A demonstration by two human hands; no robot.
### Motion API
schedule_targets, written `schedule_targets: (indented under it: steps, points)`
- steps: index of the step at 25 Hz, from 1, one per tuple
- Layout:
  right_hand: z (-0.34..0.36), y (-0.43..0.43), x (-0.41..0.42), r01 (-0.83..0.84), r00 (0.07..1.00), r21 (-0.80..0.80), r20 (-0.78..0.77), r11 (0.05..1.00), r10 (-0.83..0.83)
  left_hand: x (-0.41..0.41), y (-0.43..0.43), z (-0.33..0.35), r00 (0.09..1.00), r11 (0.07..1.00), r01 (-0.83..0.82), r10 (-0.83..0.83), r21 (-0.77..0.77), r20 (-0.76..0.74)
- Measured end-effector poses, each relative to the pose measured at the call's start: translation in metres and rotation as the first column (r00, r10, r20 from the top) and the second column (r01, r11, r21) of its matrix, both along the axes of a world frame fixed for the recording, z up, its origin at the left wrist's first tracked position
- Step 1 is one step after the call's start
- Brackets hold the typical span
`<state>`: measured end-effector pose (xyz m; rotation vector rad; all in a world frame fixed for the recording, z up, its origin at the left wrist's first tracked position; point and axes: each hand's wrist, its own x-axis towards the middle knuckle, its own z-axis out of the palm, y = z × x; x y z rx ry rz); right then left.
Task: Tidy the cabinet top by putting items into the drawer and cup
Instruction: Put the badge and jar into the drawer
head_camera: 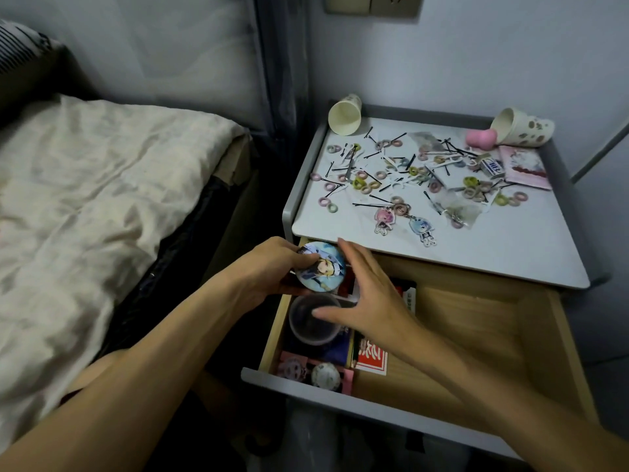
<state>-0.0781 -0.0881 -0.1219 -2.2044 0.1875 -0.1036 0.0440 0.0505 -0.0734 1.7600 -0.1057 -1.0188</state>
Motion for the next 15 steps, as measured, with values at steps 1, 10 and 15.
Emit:
schedule_targets:
  steps: [1, 10, 15]
  points:
    - [0.005, 0.002, 0.006, -0.016, 1.000, -0.025, 0.016, 1.000, 0.016, -0.002, 0.000, -0.001, 1.000, 1.000, 0.007, -0.007, 0.001, -0.009]
    - [-0.007, 0.006, 0.020, -0.081, 0.996, -0.166, 0.021, 0.983, 0.085, 0.002, 0.002, -0.007, 0.939, 0.976, -0.032, -0.044, 0.213, 0.341]
    - [-0.041, 0.015, 0.013, -0.199, 0.980, -0.243, -0.070, 0.950, 0.187, 0.009, 0.006, -0.004, 0.889, 0.979, -0.129, 0.044, 0.159, 0.455]
